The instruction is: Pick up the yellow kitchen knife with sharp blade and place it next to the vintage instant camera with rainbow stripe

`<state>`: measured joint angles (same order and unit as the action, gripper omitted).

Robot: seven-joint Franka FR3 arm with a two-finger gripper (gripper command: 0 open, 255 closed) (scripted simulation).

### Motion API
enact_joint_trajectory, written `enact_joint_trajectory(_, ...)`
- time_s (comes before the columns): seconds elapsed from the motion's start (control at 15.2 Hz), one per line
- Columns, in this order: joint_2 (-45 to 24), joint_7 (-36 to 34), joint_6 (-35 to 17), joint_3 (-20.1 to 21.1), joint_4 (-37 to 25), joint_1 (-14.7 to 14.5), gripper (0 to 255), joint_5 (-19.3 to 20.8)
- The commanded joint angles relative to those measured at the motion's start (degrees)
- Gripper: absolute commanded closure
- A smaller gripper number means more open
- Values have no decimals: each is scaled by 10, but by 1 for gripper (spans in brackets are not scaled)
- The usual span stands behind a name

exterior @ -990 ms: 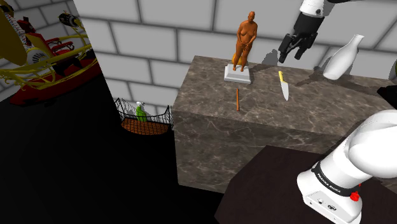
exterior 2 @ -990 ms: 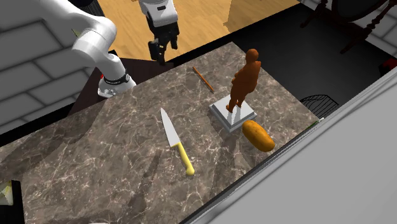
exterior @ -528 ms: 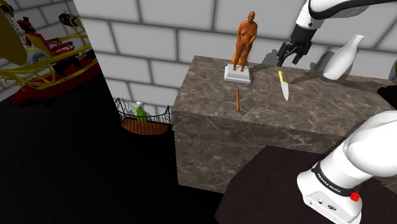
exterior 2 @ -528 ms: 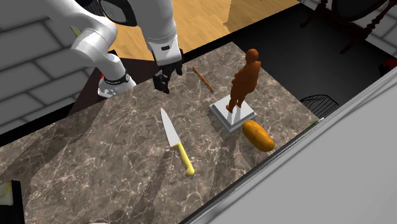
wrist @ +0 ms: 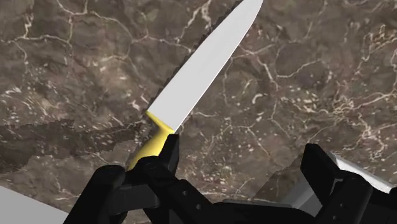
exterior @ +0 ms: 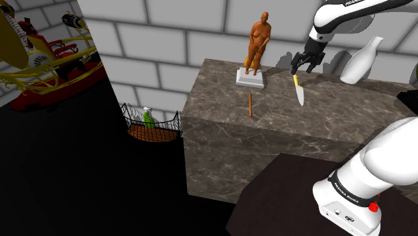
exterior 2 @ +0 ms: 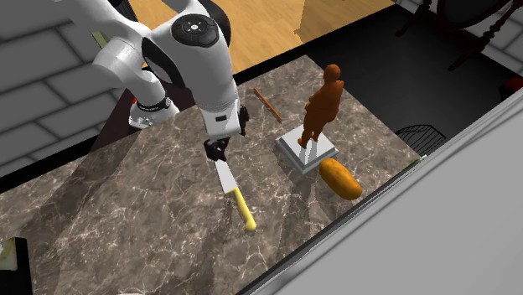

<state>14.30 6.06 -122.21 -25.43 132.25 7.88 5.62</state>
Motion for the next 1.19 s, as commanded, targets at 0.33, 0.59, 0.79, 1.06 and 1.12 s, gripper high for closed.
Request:
enact_joint_trajectory(0.33, -142, 83, -73, -59, -59, 19, 0, -81)
enact_joint_trajectory(0.59, -177, 104, -100, -62, -60, 24, 0, -108)
enact_joint_trajectory(0.79, -194, 113, -121, -60, -53, 26, 0, -122)
enact_joint_trajectory(1.06, -203, 119, -132, -59, -50, 27, 0, -130)
enact_joint_trajectory(1.12, -203, 119, -132, -59, -50, 27, 0, -130)
